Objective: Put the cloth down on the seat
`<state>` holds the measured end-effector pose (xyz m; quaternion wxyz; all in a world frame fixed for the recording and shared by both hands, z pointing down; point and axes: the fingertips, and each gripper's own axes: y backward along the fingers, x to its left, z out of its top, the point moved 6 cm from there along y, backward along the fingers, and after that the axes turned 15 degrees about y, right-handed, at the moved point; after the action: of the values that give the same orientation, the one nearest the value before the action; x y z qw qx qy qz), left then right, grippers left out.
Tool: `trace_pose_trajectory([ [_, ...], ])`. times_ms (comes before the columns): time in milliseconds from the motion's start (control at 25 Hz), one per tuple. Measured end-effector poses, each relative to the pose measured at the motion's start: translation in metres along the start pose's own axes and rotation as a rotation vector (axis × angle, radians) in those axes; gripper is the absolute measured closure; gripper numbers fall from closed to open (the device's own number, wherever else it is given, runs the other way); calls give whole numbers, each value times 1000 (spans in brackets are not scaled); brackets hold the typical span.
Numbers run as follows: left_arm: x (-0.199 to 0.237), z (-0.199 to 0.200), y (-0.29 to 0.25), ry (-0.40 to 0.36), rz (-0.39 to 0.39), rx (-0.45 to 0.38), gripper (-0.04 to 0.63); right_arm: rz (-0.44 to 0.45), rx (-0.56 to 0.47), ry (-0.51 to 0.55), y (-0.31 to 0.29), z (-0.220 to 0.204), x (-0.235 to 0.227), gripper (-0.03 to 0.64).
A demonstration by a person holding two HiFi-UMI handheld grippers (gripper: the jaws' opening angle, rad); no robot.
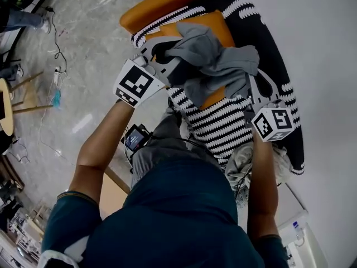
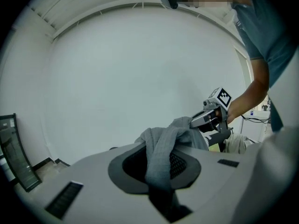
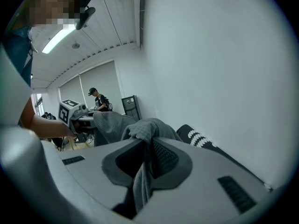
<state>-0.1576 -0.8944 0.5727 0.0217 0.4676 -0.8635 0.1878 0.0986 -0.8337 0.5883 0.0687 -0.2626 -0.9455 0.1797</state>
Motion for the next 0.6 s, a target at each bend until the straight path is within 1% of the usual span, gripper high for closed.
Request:
trace_pose_trajectory([
  [160,8,-19,-27,19,-15,36,541,-29,11,-13,-10,-20,-17,575],
  [320,29,-32,-52,42,-16,57,541,-41,37,-24,-34,-34,-34,575],
  [440,53,-47,-71,54,-14,79,541,-44,70,-39,-59,-51,-44,574],
  [600,91,-69,-97,68,14,110,541,-45,124,-63,-100,-72,-57,574],
])
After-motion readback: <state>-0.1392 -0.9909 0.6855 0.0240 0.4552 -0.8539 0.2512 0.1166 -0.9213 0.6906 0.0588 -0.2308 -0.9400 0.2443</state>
